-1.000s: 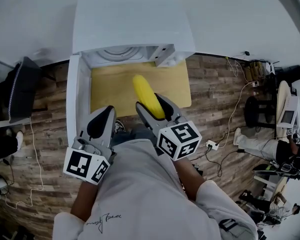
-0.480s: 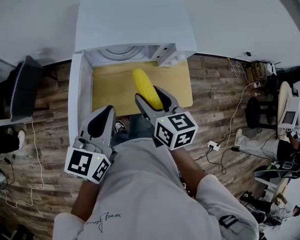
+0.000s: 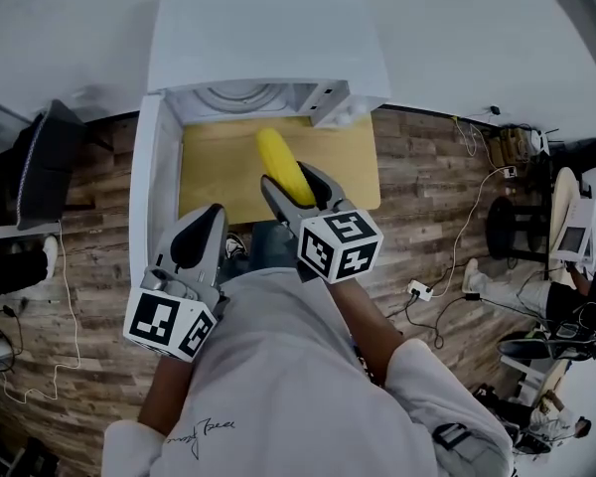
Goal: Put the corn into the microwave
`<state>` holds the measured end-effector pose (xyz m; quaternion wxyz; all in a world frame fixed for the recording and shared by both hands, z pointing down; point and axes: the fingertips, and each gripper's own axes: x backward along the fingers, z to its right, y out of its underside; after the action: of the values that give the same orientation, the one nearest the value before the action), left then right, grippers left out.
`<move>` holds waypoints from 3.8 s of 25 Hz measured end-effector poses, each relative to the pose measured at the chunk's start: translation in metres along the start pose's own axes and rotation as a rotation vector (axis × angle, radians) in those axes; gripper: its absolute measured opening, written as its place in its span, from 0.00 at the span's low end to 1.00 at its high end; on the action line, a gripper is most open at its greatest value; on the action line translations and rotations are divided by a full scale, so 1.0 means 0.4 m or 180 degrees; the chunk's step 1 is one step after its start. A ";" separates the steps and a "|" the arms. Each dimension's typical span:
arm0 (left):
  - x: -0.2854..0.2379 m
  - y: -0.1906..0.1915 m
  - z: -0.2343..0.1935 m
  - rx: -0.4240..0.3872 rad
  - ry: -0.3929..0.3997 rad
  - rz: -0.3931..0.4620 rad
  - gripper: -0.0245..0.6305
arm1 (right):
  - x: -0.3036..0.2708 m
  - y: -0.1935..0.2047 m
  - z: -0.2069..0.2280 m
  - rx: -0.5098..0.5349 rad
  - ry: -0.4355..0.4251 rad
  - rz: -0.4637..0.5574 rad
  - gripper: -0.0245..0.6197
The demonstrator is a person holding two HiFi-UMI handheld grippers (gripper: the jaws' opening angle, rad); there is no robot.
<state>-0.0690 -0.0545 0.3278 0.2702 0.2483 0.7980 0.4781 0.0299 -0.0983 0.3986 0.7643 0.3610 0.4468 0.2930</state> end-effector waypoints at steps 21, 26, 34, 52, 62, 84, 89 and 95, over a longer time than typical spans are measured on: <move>-0.008 0.032 0.005 0.0053 -0.0105 -0.0073 0.02 | -0.056 0.054 0.055 -0.0036 -0.0015 -0.0200 0.45; -0.012 0.030 -0.003 0.0061 -0.0149 -0.0082 0.02 | -0.076 0.055 0.065 -0.0027 -0.0036 -0.0248 0.45; -0.029 0.027 -0.022 0.0104 -0.0212 -0.0108 0.02 | -0.113 0.056 0.079 -0.0026 -0.0077 -0.0341 0.45; -0.080 0.030 -0.080 0.0096 -0.0389 -0.0217 0.02 | -0.219 0.058 0.114 0.0037 -0.0163 -0.0556 0.45; -0.119 0.025 -0.104 0.0087 -0.0414 -0.0273 0.02 | -0.273 0.054 0.150 0.0080 -0.0165 -0.0653 0.45; -0.148 0.052 -0.111 0.0199 -0.0519 -0.0347 0.02 | -0.390 0.058 0.217 0.0239 -0.0096 -0.0742 0.45; -0.147 0.054 -0.107 0.0190 -0.0535 -0.0363 0.02 | -0.423 0.049 0.222 0.0353 -0.0106 -0.0750 0.45; -0.137 0.061 -0.100 0.0203 -0.0572 -0.0371 0.02 | -0.454 0.037 0.230 0.0404 -0.0107 -0.0750 0.45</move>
<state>-0.0522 -0.1053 0.3763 0.3600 0.2517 0.7984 0.4118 0.0324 -0.2566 0.5277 0.7764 0.3585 0.4909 0.1663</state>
